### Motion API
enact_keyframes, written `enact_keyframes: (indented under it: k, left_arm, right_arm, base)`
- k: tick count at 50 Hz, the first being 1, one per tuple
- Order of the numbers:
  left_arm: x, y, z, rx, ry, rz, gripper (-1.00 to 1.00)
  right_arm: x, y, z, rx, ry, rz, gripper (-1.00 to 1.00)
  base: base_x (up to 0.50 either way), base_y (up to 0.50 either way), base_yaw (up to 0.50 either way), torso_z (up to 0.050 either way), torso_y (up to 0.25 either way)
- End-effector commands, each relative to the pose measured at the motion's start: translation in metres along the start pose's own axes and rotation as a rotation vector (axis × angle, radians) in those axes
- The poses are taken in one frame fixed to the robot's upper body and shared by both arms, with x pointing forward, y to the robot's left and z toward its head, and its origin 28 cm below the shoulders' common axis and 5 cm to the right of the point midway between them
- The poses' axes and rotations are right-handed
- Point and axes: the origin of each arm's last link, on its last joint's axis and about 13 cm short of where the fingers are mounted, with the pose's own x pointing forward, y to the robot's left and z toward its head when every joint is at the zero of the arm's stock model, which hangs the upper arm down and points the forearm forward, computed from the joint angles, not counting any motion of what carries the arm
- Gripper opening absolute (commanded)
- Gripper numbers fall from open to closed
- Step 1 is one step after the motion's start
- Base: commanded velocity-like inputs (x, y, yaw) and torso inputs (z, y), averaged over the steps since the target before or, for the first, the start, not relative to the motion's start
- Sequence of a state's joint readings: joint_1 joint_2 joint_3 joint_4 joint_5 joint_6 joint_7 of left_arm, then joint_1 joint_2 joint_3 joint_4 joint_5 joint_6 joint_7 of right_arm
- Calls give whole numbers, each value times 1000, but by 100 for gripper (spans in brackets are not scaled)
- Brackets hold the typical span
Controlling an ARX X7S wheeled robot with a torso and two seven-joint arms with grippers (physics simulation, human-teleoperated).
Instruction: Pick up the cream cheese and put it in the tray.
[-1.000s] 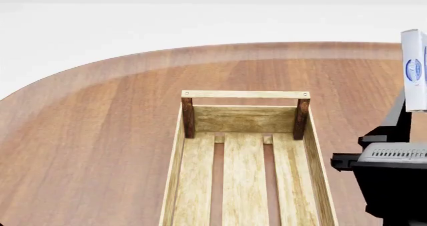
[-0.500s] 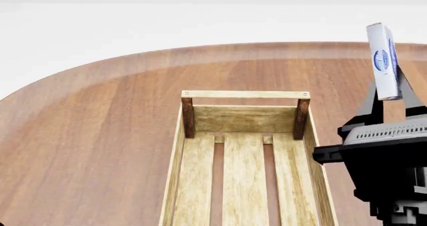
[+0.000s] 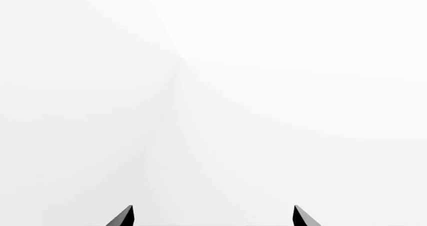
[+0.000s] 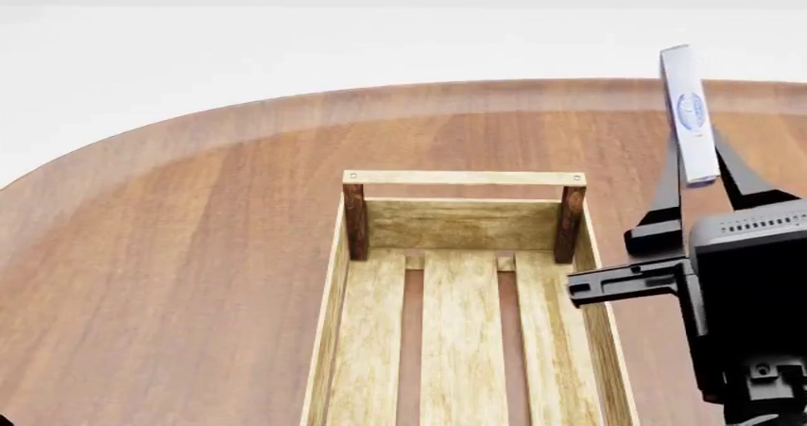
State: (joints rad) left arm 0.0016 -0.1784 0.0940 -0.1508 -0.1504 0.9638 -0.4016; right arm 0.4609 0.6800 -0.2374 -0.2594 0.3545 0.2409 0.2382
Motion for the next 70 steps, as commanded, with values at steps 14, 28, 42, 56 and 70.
enact_keyframes:
  k: [14, 28, 42, 56, 70]
  left_arm:
    - [0, 0, 0, 3, 1, -1, 100]
    - [0, 0, 0, 4, 0, -2, 100]
    - [0, 0, 0, 12, -11, 1, 100]
    - [-2, -1, -2, 32, -11, -14, 100]
    - [-2, -1, -2, 39, -19, -13, 100]
  right_arm:
    - [2, -1, 3, 159, 21, 125, -100]
    - [4, 8, 0, 115, 66, 225, -100]
    - [5, 18, -3, 52, 103, 304, -100]
    - [6, 23, -4, 4, 120, 347, -100]
    - [3, 26, -2, 3, 132, 408, -100]
  base:
    - [0, 0, 0, 1, 1]
    - [0, 0, 0, 0, 0]
    - [0, 0, 0, 0, 1]
    - [0, 0, 0, 0, 1]
    - [0, 0, 0, 1, 1]
